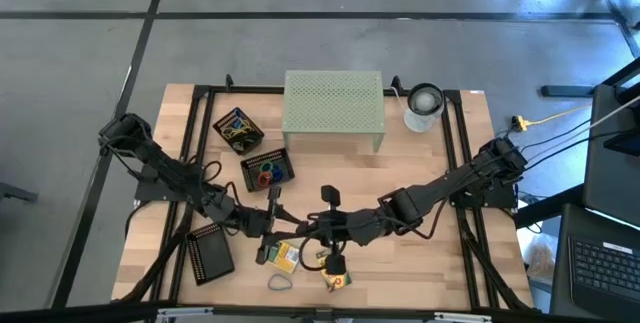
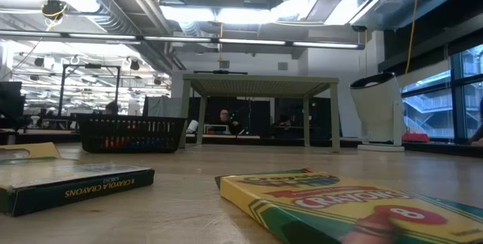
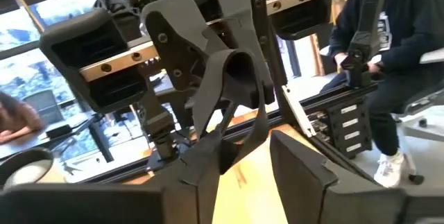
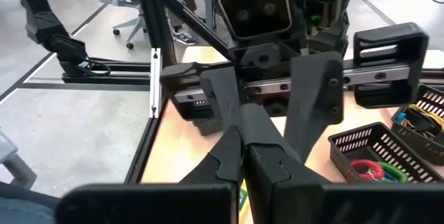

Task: Pick & Place Office Desk Supplies
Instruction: Put the black rubber band into the top black bin

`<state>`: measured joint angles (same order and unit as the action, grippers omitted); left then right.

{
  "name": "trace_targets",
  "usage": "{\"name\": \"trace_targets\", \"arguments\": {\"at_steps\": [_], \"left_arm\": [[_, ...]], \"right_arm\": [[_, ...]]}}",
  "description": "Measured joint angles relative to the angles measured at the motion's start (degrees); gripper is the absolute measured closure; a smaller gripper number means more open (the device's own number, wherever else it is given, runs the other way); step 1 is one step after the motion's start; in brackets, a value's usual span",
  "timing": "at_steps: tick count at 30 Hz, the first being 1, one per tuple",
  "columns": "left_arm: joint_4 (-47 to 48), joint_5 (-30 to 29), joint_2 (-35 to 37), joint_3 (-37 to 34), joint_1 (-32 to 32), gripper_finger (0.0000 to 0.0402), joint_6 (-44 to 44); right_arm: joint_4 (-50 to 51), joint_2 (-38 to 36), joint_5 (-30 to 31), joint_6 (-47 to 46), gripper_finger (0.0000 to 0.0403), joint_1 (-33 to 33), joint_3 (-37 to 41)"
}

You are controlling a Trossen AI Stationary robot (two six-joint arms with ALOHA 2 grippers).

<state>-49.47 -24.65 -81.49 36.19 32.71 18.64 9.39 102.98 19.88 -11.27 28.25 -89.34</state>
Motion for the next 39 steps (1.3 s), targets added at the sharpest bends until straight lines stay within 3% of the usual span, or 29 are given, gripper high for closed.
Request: {"name": "trace_targets", "arguments": {"at_steps": [10,18,24,32,37,39], "left_arm": [[0.0,-1.3,0.0,0.0,0.0,0.0395,0.8],[0.0,-1.3,0.0,0.0,0.0,0.0397,0.8],[0.0,-1.3,0.0,0.0,0.0,0.0398,0.7],[0.1,-1.3,0.0,0.0,0.0,0.0398,0.5],[1.5,-2.1,0.0,-0.1,0.0,0.0398,0.5],[2.8,-5.6,0.0,-0.1,0.0,0.0398,0.6]], "right_arm": [[0.0,0.0,0.1,0.0,0.0391,0.0,0.0],[0.0,0.0,0.1,-2.7,0.0365,0.0,0.0],[0.1,0.0,0.1,-4.8,0.0306,0.0,0.0],[9.1,-3.1,-8.6,-10.9,0.0219,0.0,0.0],[14.9,-4.2,-11.8,-16.8,0.0205,0.4,0.0],[16.1,-4.2,-11.8,-17.4,0.0205,0.9,0.0]]}}
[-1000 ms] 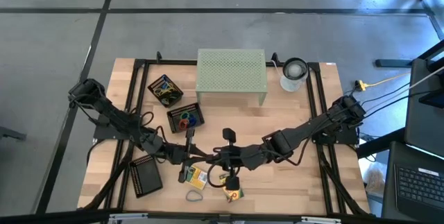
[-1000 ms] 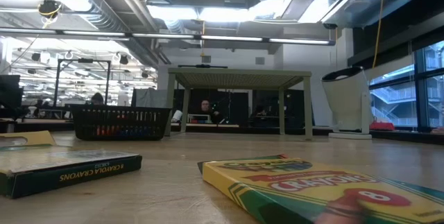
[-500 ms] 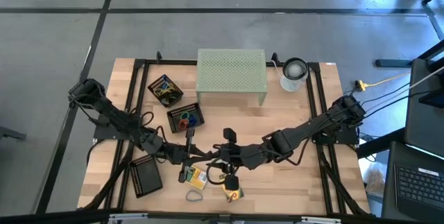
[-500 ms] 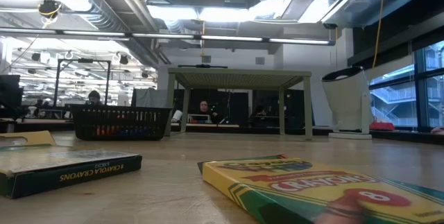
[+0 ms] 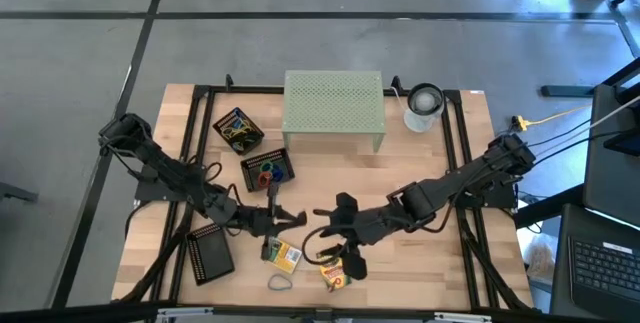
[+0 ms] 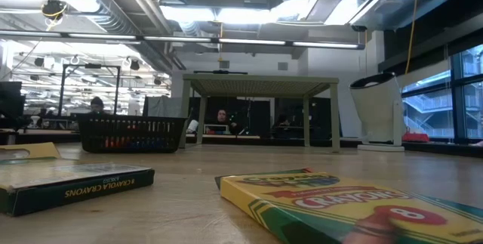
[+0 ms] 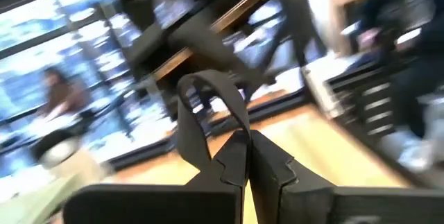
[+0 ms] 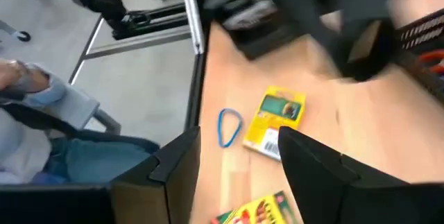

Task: Pick & Place Office Desk Supplies
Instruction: Put the black rubber band into the top black bin

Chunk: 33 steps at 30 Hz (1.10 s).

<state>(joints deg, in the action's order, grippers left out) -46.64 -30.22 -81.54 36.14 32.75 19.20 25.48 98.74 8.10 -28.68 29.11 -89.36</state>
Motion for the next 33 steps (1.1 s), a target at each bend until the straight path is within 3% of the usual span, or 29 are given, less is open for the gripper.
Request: {"name": "trace_targets", "arguments": {"at_steps": [4,7,19,24,30,33], "left_arm": [[7.5,-11.6,0.3,0.0,-0.4,0.0398,-0.1],[17.5,-15.8,1.6,0.0,-2.2,0.0398,-4.2],[64.0,-14.4,10.0,0.0,-13.9,0.0398,-43.3],[70.9,-13.9,9.7,0.0,-16.6,0.0398,-49.4],[73.0,-20.8,9.6,0.0,-19.7,0.0398,-51.5],[75.9,-21.5,9.6,0.0,-22.2,0.0398,-54.5]], "right_arm": [[1.9,0.0,0.0,-2.0,0.0212,0.8,0.0],[2.0,0.0,0.2,-2.2,0.0219,1.4,0.0],[1.9,0.0,2.0,-1.7,0.0238,2.0,0.0],[1.8,0.0,3.2,-0.5,0.0239,2.0,0.0],[1.8,0.1,5.0,-0.4,0.0239,2.0,0.0],[1.8,0.1,5.0,-0.4,0.0239,2.0,0.0]]}}
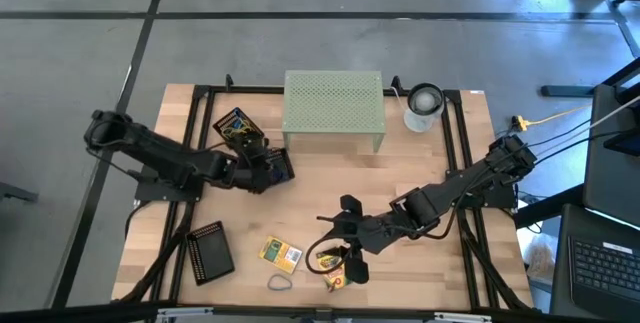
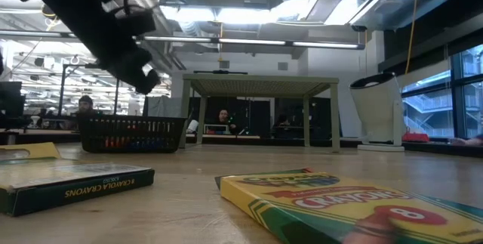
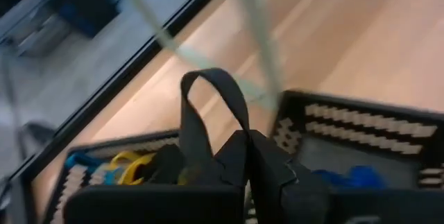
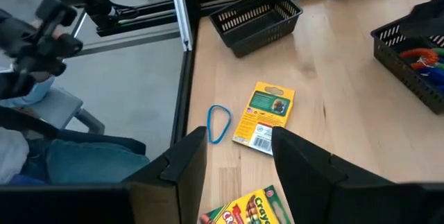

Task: Pick & Place Office Desk Supplies
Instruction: Put the black rubber band into the top black bin

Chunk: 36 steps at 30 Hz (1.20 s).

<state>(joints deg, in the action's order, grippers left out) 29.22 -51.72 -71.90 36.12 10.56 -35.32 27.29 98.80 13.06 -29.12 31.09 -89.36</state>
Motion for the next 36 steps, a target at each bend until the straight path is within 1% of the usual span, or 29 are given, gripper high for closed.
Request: {"name": "trace_targets", "arguments": {"at_steps": [5,8,11,13,18,21,25,28,30,34,36], "left_arm": [[8.0,0.1,0.0,0.0,-6.0,0.0398,-6.0],[11.9,2.7,0.0,0.0,-10.6,0.0398,-7.4],[13.4,6.7,0.0,0.0,-15.6,0.0398,-7.4],[13.3,8.8,0.0,0.0,-18.7,0.0398,-5.6],[13.0,11.1,0.0,0.0,-24.8,0.0392,-2.6],[13.0,12.2,0.0,0.0,-26.9,0.0371,-2.5],[13.0,12.2,0.0,0.0,-28.3,0.033,-2.5],[12.9,10.5,0.0,0.0,-28.8,0.0301,-2.4],[12.6,9.9,0.0,0.0,-28.8,0.0286,-0.8],[12.2,9.9,0.0,0.0,-28.8,0.0272,5.0],[12.2,9.8,0.0,0.0,-28.8,0.0271,6.4]], "right_arm": [[0.0,0.0,0.0,0.0,0.0238,0.0,0.0],[0.0,0.0,0.0,0.0,0.0238,0.0,0.0],[0.0,0.0,0.0,0.2,0.0238,0.0,0.0],[0.0,0.0,0.0,0.8,0.0238,0.0,0.0],[0.0,0.0,0.0,1.3,0.0238,0.0,0.0],[0.0,0.0,0.0,1.3,0.0238,0.0,0.0],[0.0,0.0,0.0,1.3,0.0238,0.0,0.0],[0.0,0.0,0.0,1.3,0.0238,0.0,0.0],[0.0,0.0,0.0,1.3,0.0238,0.0,0.0],[0.0,0.0,0.0,1.3,0.0238,0.0,0.0],[0.0,0.0,0.0,1.3,0.0238,0.0,0.0]]}}
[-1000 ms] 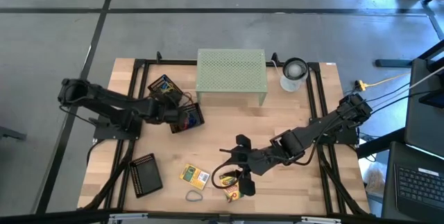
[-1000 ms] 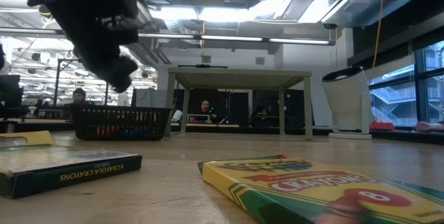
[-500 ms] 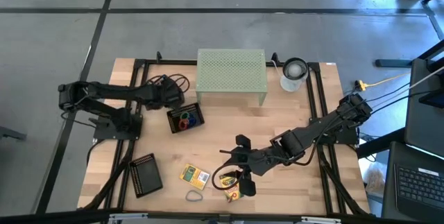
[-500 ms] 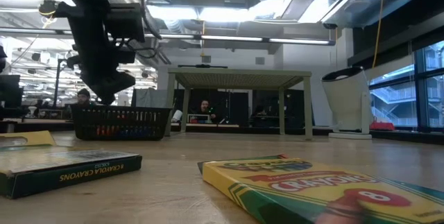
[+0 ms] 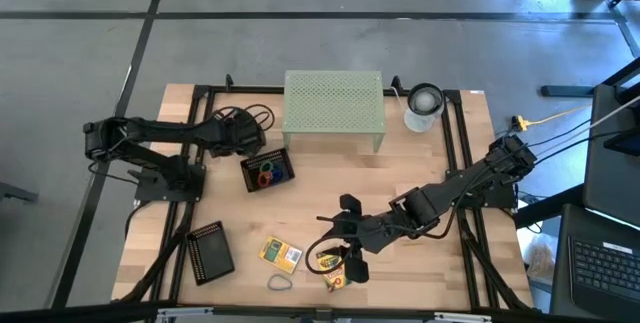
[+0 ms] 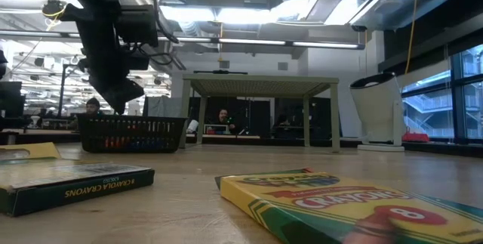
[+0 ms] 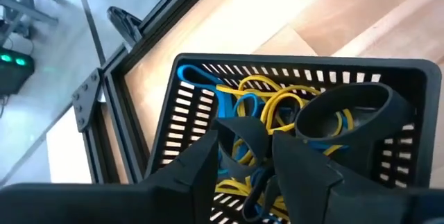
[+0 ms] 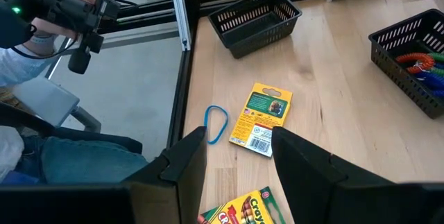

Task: Pick & Place Office Desk Supplies
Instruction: Put the black rubber band into the top black bin, then put the left pack of crayon into the bottom black bin

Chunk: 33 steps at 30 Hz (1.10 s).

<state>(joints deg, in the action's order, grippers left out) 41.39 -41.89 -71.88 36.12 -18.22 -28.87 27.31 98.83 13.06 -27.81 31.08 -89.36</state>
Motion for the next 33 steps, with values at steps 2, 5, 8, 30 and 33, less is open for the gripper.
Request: {"name": "trace_targets", "arguments": {"at_steps": [2,5,8,30,33], "left_arm": [[0.0,0.0,0.0,0.0,0.0,0.027,-0.1],[-0.2,2.7,0.0,0.0,0.4,0.027,-1.2],[-2.0,9.2,0.0,0.0,1.6,0.027,0.0],[-7.5,14.7,0.2,9.0,16.0,0.0285,11.0],[-7.4,21.3,0.2,11.6,18.0,0.0289,10.6]], "right_arm": [[0.0,0.0,0.0,0.0,0.0238,0.0,0.0],[0.0,0.0,0.0,0.0,0.0238,0.0,0.0],[0.0,0.0,0.0,0.0,0.0238,0.0,0.0],[0.6,1.3,-0.6,0.8,0.0238,0.3,0.0],[0.8,1.3,-0.7,0.8,0.0238,0.3,0.0]]}}
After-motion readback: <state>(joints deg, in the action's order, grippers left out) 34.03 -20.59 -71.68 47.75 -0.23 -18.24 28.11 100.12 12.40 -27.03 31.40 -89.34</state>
